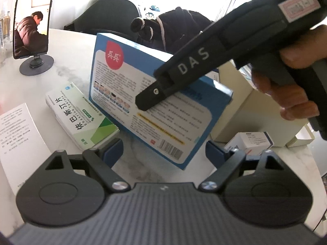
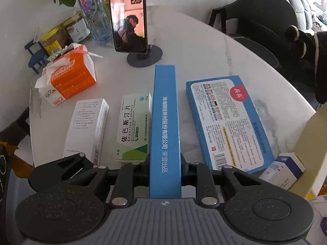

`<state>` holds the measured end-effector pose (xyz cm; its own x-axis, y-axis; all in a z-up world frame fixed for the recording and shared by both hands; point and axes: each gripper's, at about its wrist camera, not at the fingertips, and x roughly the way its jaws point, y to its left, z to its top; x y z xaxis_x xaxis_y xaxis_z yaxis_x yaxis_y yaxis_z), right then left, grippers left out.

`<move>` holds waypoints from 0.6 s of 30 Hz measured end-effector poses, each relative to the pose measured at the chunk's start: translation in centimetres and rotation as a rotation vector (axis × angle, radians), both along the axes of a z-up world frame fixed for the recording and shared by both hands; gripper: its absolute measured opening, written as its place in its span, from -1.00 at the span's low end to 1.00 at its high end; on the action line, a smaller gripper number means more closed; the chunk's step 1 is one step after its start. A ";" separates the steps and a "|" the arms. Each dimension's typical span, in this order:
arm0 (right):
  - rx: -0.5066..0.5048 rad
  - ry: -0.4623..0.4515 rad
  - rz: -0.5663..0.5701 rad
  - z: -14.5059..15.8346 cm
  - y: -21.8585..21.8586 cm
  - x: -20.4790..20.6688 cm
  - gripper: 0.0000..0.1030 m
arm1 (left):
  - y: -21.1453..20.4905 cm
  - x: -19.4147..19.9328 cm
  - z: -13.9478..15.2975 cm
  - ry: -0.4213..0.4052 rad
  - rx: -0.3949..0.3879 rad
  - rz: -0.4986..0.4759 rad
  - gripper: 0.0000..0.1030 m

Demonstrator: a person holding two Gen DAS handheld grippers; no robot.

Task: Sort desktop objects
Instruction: 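Carry the blue box with the right tool over the deep box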

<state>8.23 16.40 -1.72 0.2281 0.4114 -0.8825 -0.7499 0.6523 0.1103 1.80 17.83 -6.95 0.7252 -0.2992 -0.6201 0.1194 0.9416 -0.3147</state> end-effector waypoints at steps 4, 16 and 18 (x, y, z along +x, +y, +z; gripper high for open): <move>-0.008 -0.008 0.000 0.2 -0.4 -0.3 -0.52 | 0.1 0.4 -0.1 0.011 -0.037 -0.012 0.73; 0.086 -0.039 -0.041 3.3 -2.2 0.0 -0.52 | 0.5 0.0 1.3 -0.042 -0.064 0.010 0.74; 0.104 -0.057 -0.057 4.1 -2.6 0.0 -0.52 | 0.3 0.2 1.5 -0.050 -0.057 0.010 0.74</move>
<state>8.23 13.78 2.36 0.3020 0.4850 -0.8207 -0.7186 0.6816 0.1384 2.05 18.14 -5.46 0.7581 -0.3252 -0.5653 0.1265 0.9237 -0.3617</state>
